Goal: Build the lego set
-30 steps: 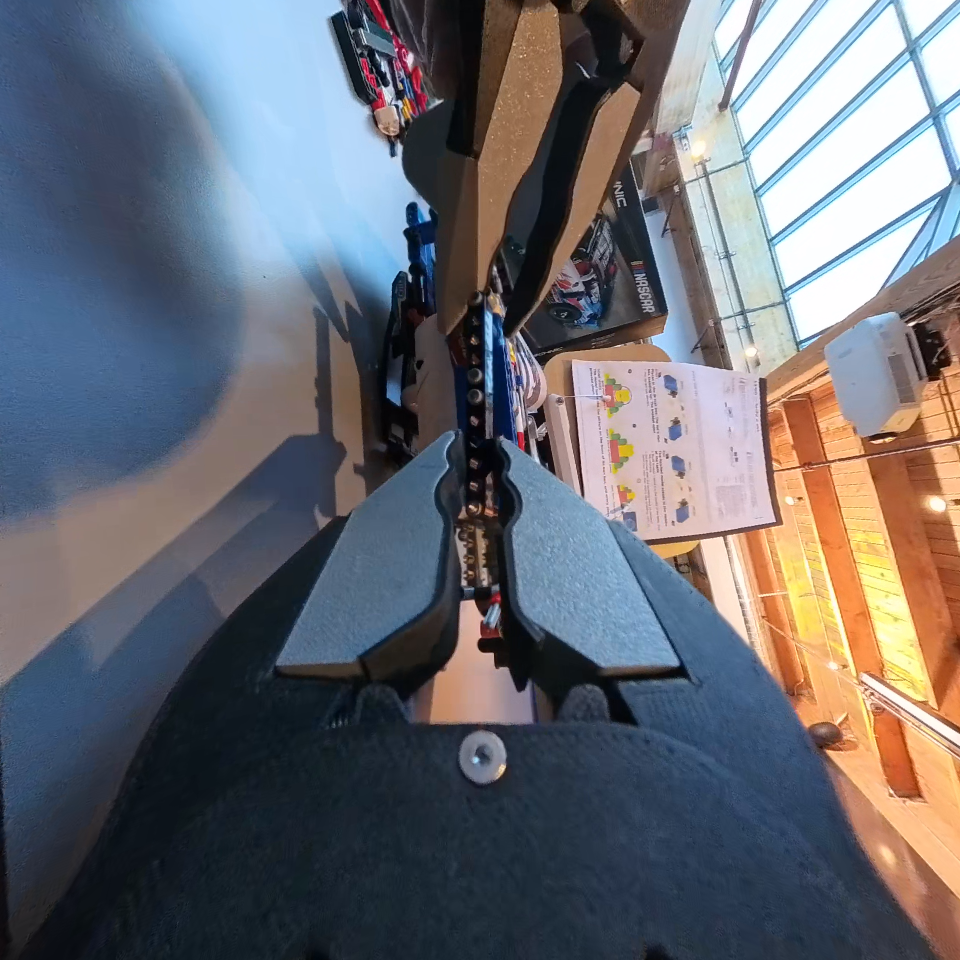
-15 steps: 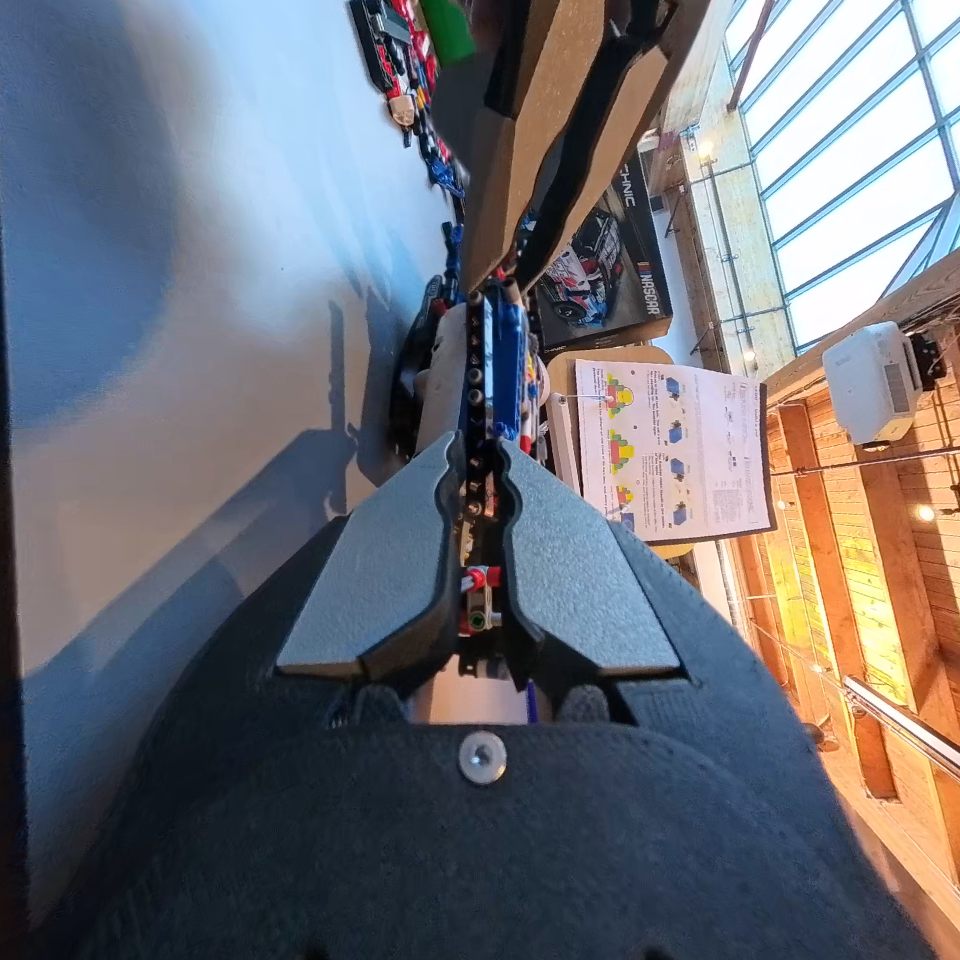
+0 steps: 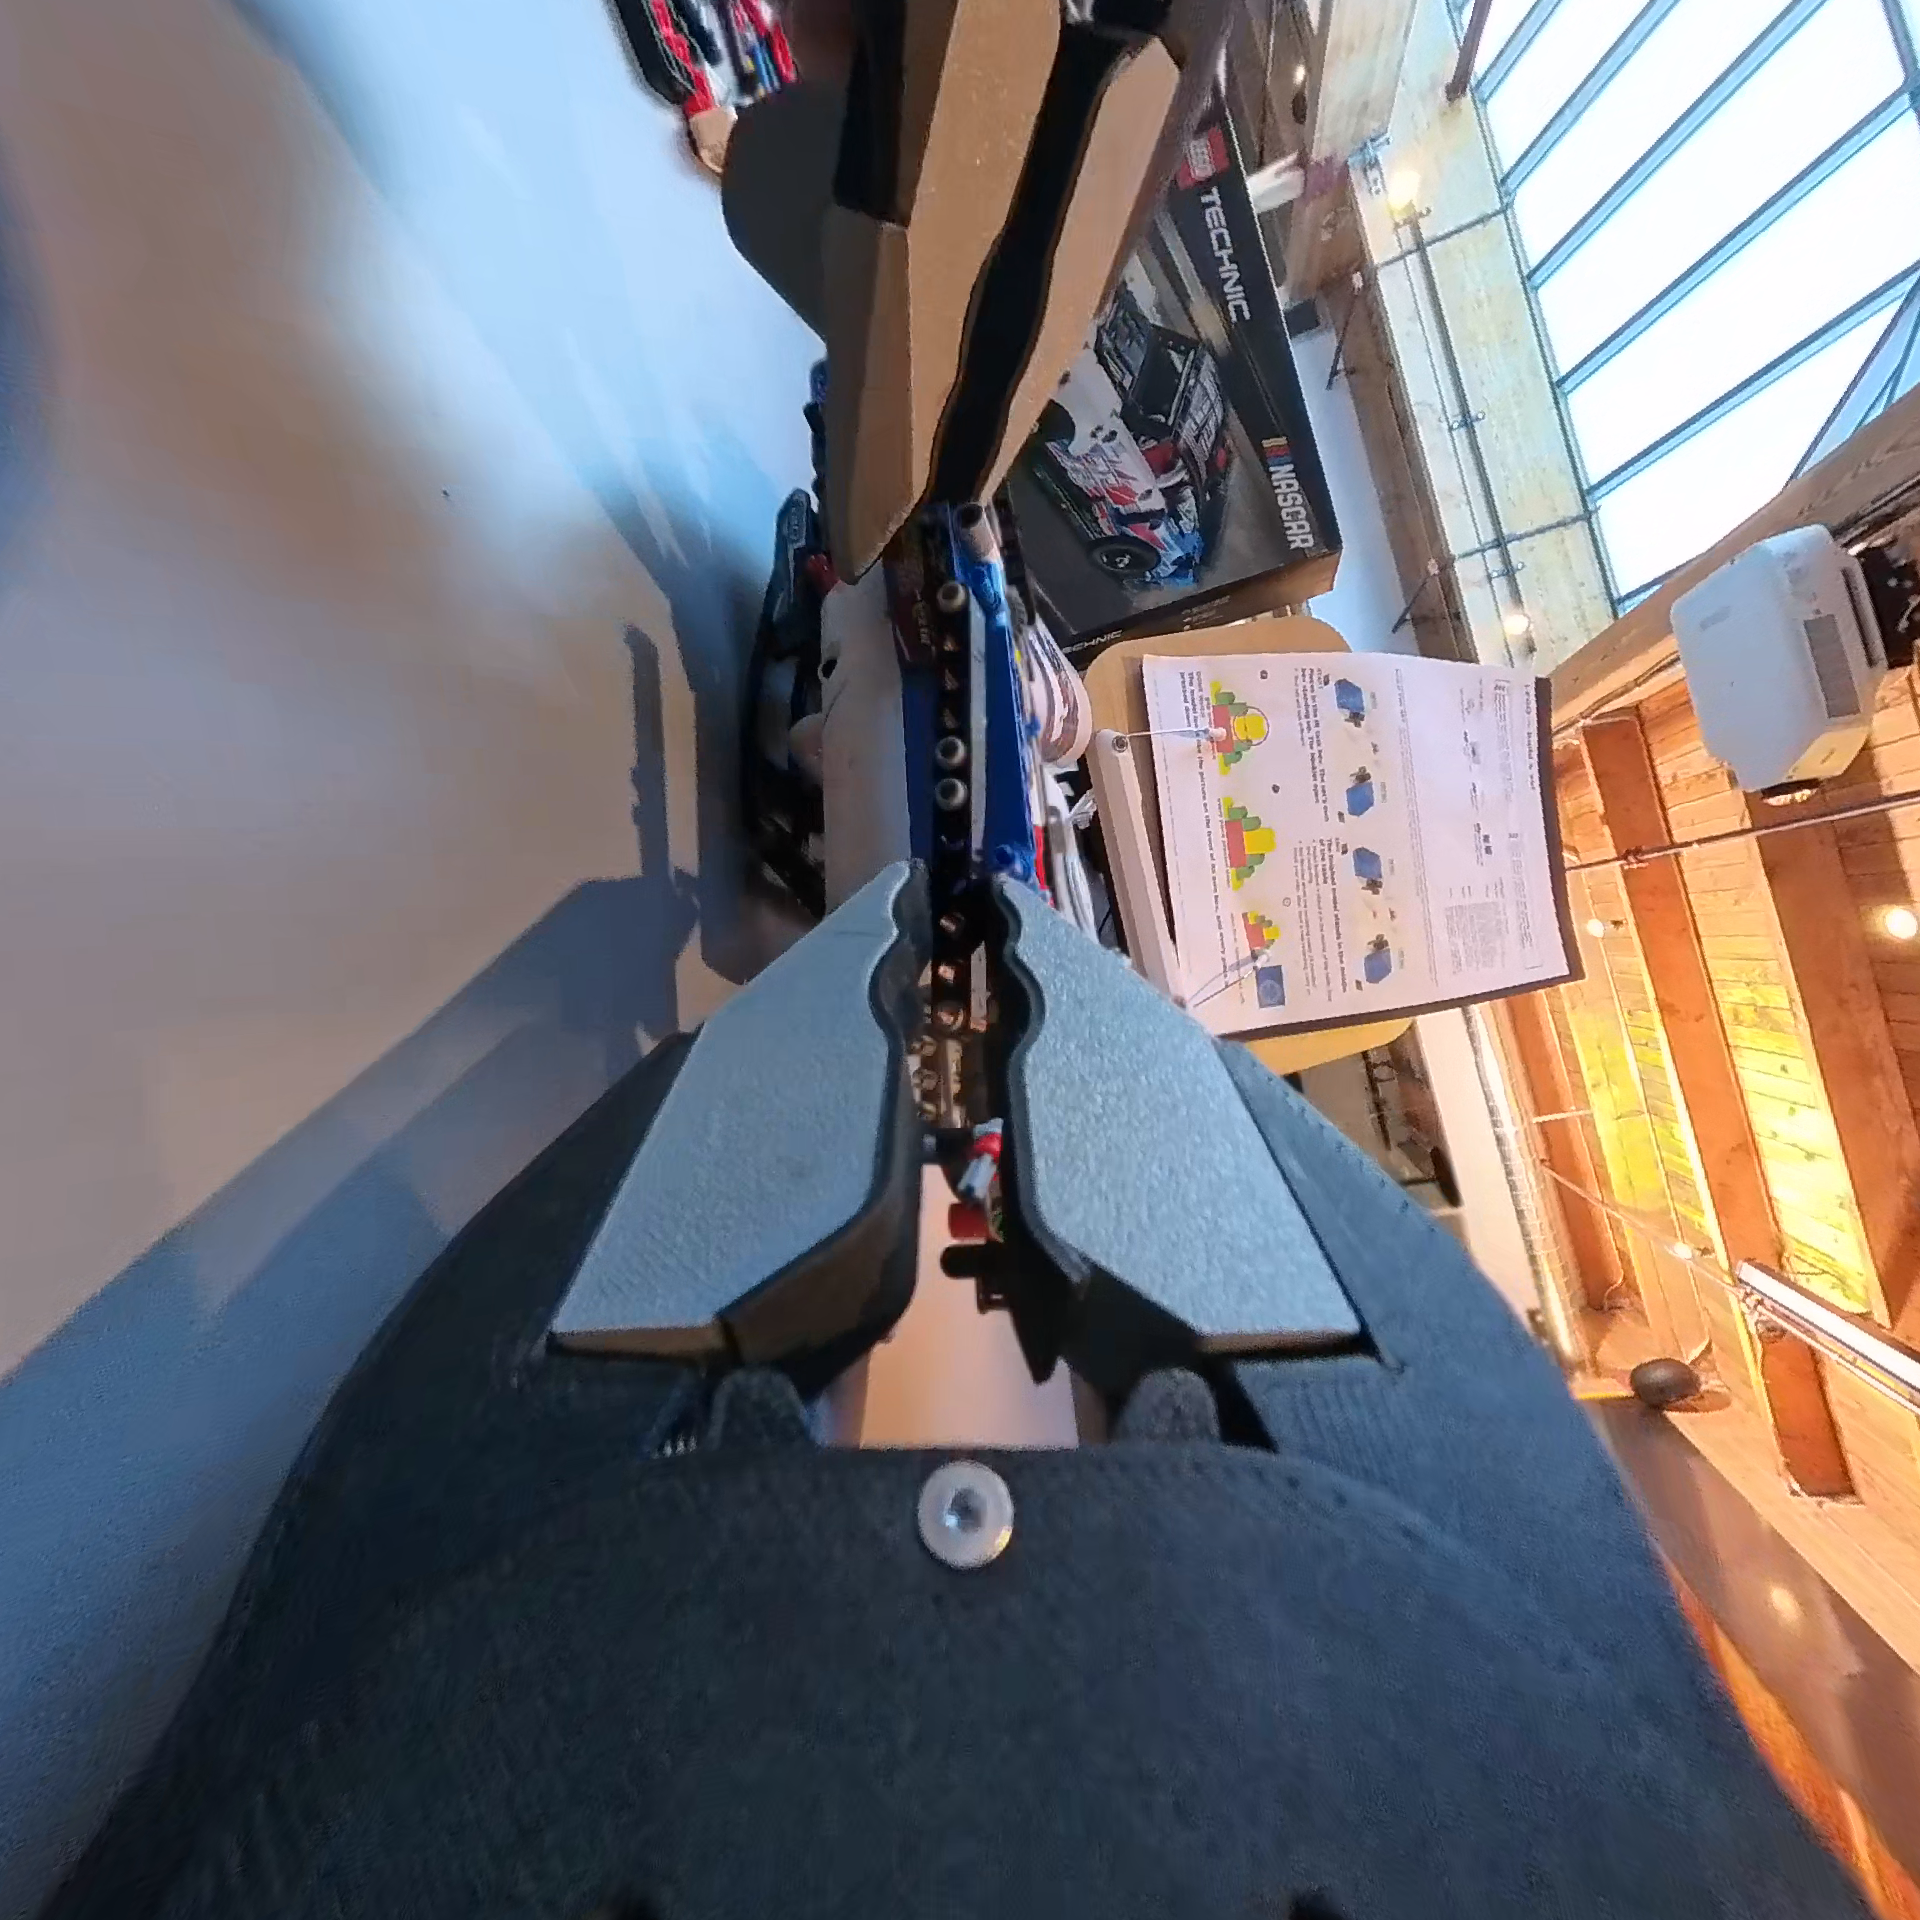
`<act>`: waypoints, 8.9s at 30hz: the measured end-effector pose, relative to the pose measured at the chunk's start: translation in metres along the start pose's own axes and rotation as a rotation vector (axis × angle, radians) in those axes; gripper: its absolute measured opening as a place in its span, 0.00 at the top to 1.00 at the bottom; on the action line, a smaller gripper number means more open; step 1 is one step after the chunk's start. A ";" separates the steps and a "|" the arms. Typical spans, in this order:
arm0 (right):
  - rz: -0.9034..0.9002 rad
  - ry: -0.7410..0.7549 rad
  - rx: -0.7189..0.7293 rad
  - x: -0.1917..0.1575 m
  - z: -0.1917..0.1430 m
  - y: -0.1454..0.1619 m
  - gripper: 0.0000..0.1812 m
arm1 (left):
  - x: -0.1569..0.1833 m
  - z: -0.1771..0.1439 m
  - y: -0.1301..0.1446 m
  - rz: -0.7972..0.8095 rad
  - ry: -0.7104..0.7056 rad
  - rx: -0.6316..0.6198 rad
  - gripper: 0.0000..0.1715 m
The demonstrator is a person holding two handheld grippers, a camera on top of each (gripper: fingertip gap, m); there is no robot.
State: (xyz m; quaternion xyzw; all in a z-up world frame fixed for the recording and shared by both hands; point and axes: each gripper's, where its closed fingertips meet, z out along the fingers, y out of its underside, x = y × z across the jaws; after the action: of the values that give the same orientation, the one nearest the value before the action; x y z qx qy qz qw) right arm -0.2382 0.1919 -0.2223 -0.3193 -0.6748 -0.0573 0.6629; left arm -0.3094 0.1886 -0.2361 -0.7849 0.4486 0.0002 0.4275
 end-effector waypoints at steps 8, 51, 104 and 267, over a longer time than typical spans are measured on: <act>0.040 -0.008 -0.038 0.003 0.003 0.010 0.96 | -0.001 0.002 -0.009 -0.076 0.003 0.024 0.92; 0.143 -0.044 0.038 0.007 -0.005 -0.007 0.96 | 0.013 0.001 0.002 -0.042 -0.015 -0.023 0.90; 0.142 -0.198 0.090 -0.010 -0.001 -0.041 0.96 | 0.042 -0.011 -0.037 0.692 -0.339 0.158 0.97; -0.275 0.040 -0.113 0.012 -0.002 0.029 0.97 | 0.011 0.010 -0.044 -0.034 0.163 0.025 0.70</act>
State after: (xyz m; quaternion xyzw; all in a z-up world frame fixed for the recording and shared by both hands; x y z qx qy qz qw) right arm -0.2210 0.2186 -0.2208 -0.2596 -0.6947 -0.1917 0.6429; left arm -0.2684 0.1979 -0.2168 -0.7843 0.4686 -0.0764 0.3994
